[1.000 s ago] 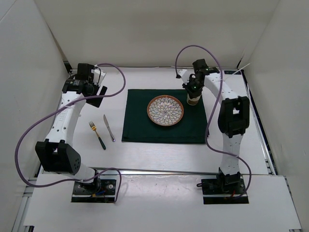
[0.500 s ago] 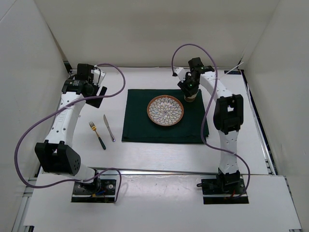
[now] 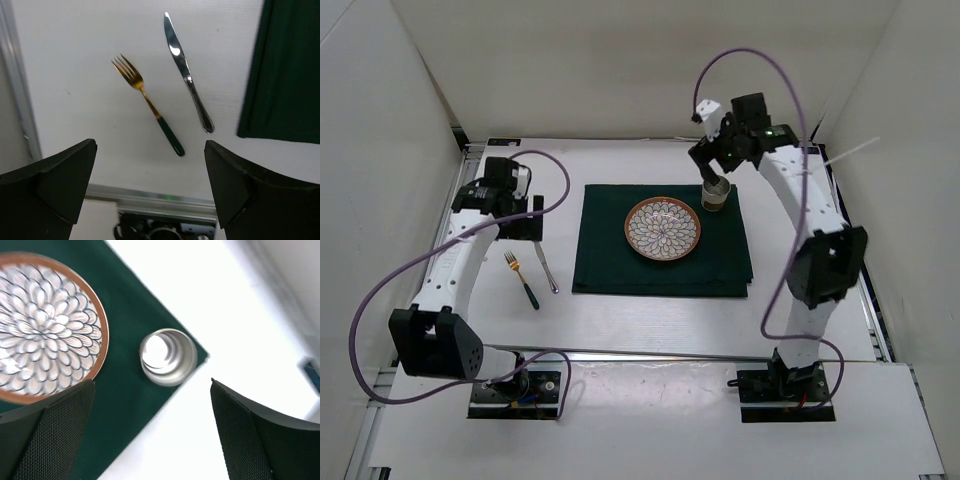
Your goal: Set the dinner table for one person
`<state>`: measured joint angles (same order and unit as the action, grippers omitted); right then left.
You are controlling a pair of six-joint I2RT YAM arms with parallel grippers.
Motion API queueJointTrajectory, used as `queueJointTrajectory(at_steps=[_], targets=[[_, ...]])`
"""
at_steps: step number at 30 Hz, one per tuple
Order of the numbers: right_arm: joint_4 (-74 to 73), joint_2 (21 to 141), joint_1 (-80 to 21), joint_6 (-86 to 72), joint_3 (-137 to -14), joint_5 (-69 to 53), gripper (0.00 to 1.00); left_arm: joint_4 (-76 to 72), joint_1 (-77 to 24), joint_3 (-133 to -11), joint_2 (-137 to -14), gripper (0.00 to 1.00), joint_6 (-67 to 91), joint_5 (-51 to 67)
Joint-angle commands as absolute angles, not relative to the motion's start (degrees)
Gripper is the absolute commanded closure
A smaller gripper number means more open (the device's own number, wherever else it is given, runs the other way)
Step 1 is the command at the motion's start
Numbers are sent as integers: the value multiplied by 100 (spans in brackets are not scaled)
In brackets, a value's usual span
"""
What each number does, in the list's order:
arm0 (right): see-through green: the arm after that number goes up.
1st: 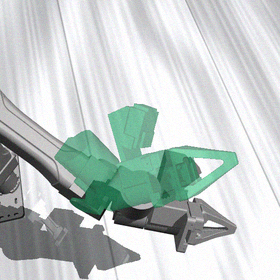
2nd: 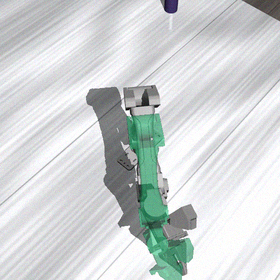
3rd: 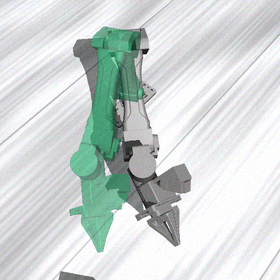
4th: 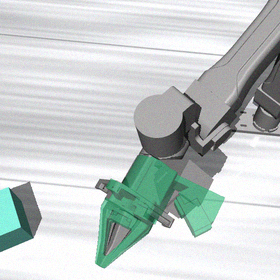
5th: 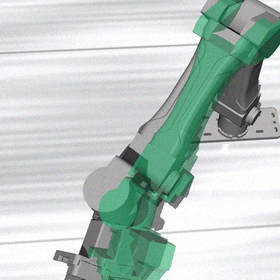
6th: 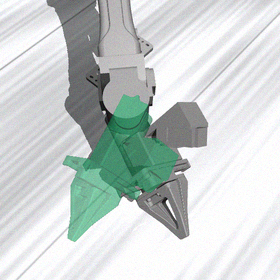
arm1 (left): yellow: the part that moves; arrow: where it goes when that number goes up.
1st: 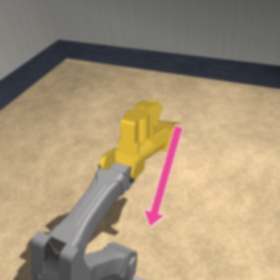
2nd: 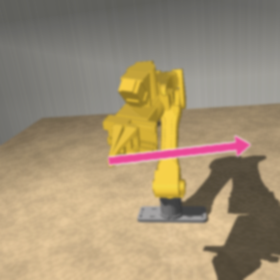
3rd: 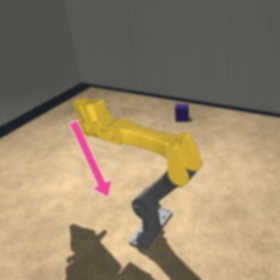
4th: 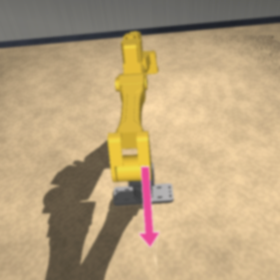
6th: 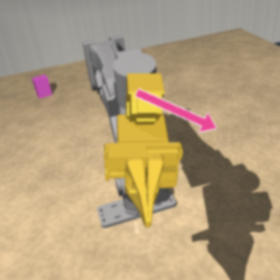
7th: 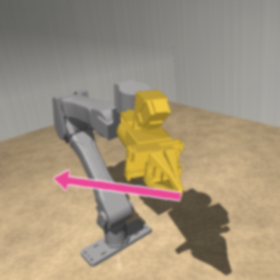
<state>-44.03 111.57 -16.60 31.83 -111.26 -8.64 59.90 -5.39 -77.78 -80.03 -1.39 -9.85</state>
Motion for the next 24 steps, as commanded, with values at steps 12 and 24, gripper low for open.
queueJointTrajectory(at_steps=[12, 24], targets=[[-5483, 8649, -1503, 3032, -9070, -544, 0, 5407, -343, -6276, -8560, 5, 2706, 1063], [-6038, 8288, -1143, 3375, -9185, -1204, 0, 5045, -509, -6916, -9966, 10, 2944, 642]])
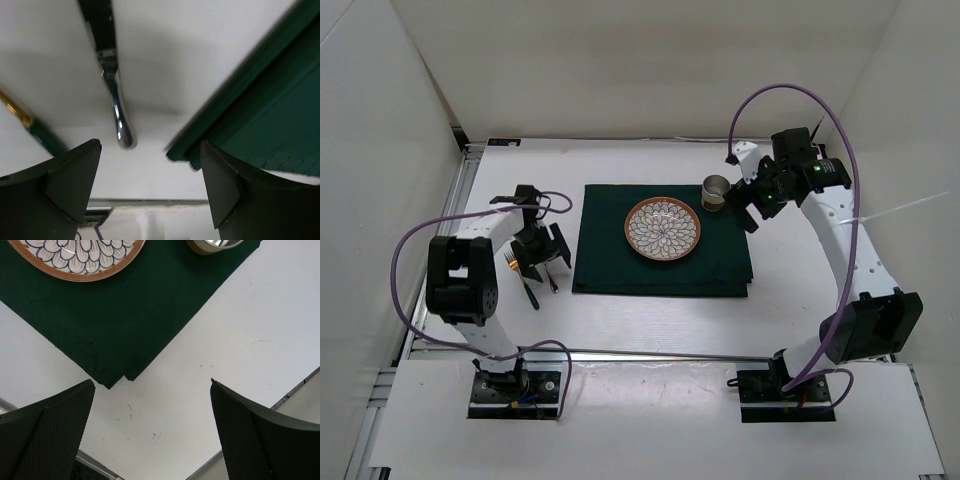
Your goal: Set the dinner table for one person
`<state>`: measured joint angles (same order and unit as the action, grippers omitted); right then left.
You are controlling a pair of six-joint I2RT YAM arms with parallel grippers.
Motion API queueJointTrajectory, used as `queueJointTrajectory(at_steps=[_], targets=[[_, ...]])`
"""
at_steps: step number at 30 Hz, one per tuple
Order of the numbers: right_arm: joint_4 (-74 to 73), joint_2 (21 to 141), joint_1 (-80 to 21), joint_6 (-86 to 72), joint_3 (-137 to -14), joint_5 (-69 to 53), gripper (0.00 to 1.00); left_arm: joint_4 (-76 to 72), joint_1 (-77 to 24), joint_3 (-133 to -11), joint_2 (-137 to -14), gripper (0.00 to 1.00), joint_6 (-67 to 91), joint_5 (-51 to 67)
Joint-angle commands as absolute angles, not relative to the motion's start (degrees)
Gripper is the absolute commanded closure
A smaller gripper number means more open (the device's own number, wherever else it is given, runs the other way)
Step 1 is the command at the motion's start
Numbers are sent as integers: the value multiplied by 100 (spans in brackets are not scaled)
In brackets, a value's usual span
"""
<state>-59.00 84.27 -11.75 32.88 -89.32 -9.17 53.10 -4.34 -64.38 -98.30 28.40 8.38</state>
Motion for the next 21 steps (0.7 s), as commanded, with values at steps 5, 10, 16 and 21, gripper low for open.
queueJointTrajectory(at_steps=[5, 10, 16, 21], targets=[[-6108, 8288, -1143, 3375, -9316, -1345, 0, 5098, -510, -7137, -10318, 10, 2944, 264], [-6108, 8454, -1090, 3550, -9746, -1345, 0, 5150, -562, -6856, -10318, 11, 3006, -18], [-6108, 8578, -976, 3498, -10133, -1450, 0, 5089, -562, -6601, -10397, 15, 3059, -360], [-6292, 8473, -976, 3498, -10362, -1372, 0, 5019, -562, -6828, -10766, 29, 3059, -360]])
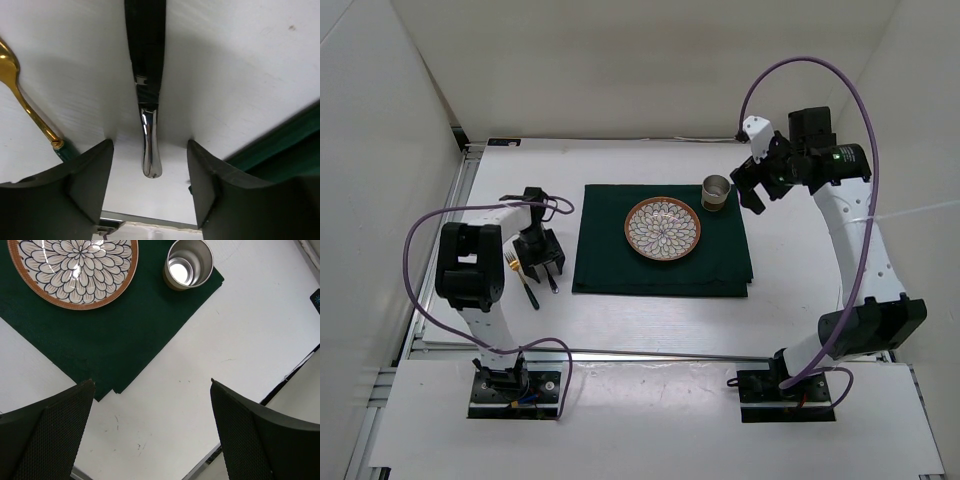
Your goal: Set the dinner table for one person
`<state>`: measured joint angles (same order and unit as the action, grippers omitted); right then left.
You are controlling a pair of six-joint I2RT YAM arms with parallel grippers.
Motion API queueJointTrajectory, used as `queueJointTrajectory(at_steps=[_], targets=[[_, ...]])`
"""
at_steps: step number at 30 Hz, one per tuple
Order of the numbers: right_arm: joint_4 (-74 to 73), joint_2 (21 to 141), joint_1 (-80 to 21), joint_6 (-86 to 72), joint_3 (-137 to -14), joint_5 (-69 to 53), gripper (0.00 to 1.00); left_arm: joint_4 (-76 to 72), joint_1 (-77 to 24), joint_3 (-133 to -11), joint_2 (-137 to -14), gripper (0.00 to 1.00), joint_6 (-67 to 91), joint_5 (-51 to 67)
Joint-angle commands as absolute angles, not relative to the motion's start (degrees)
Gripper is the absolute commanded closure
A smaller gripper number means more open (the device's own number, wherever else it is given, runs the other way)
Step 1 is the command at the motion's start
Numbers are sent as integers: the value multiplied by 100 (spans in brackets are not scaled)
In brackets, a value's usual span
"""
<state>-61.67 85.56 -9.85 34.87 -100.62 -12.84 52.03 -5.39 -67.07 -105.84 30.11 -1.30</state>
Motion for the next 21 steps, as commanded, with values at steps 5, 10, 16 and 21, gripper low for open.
queueJointTrajectory(at_steps=[5, 10, 16, 21], targets=[[-6425, 8367, -976, 3551, -10485, -1222, 0, 4966, -562, -7004, -11004, 43, 3059, -360], [-6732, 8367, -976, 3428, -10836, -1222, 0, 4966, -510, -7206, -11241, 43, 2997, -519], [-6846, 8367, -976, 3305, -11065, -1222, 0, 4966, -308, -7128, -11241, 45, 2892, -659], [-6899, 8367, -976, 3182, -11241, -1222, 0, 4852, -255, -6935, -11241, 72, 2892, -598]])
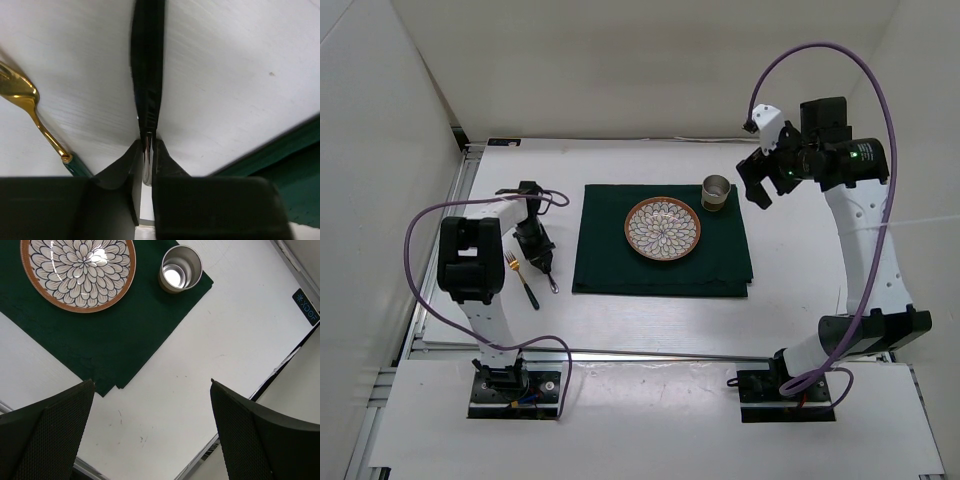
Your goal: Set the dinner table for one person
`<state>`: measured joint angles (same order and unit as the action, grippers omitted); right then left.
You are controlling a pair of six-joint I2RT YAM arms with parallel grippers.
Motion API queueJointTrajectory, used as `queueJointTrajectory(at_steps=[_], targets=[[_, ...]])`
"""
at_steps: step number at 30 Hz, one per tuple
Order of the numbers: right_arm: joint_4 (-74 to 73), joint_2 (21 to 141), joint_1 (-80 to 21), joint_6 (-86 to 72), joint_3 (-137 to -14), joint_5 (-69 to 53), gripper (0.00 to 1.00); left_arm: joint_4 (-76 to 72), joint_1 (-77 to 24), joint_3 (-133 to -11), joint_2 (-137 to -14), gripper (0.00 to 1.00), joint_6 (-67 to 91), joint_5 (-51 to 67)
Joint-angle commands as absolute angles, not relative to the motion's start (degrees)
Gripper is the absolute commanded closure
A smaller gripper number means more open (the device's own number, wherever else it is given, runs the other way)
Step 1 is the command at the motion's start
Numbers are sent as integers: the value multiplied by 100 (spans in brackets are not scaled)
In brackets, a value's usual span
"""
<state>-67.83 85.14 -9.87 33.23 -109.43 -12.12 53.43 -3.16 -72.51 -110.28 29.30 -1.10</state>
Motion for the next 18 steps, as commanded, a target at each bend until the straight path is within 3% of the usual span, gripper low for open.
queueJointTrajectory(at_steps=[1, 2, 11, 18], targets=[[-6899, 8367, -976, 3182, -11346, -1222, 0, 4799, -255, -6874, -11241, 85, 2892, -537], [-6960, 8367, -976, 3182, -11416, -1222, 0, 4799, -255, -6873, -11241, 90, 2892, -536], [-7146, 8411, -976, 3340, -11761, -1037, 0, 4719, -360, -6925, -11110, 90, 2470, -79], [-6619, 8358, -809, 3463, -11312, -1037, 0, 5141, -413, -7585, -9618, 90, 2057, 325]])
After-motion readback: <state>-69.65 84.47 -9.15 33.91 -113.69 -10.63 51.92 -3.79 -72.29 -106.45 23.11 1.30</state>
